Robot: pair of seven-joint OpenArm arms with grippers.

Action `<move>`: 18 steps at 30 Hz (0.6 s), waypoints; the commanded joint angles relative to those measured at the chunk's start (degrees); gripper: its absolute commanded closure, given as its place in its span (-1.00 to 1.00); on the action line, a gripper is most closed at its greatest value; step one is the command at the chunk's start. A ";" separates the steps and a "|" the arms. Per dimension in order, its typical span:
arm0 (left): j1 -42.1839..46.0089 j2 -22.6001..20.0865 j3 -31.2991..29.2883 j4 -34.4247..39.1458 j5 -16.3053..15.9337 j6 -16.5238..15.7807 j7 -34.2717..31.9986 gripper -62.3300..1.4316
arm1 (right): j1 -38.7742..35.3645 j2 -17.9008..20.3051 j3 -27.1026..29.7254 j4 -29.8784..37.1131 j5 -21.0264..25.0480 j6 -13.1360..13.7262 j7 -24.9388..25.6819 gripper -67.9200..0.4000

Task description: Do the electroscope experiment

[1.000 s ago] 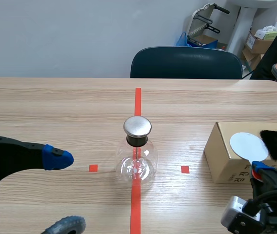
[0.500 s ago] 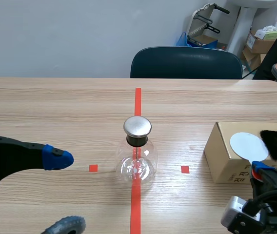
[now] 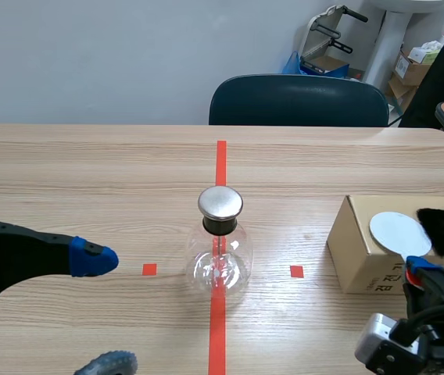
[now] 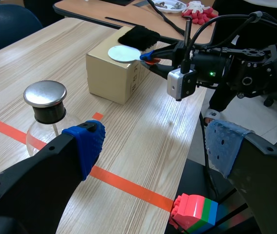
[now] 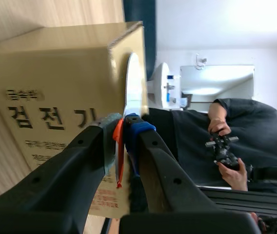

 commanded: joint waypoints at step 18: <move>-11.08 15.87 0.37 -9.55 7.67 3.82 2.25 0.74 | 8.52 1.55 -11.28 12.02 -11.23 -0.74 -20.28 0.96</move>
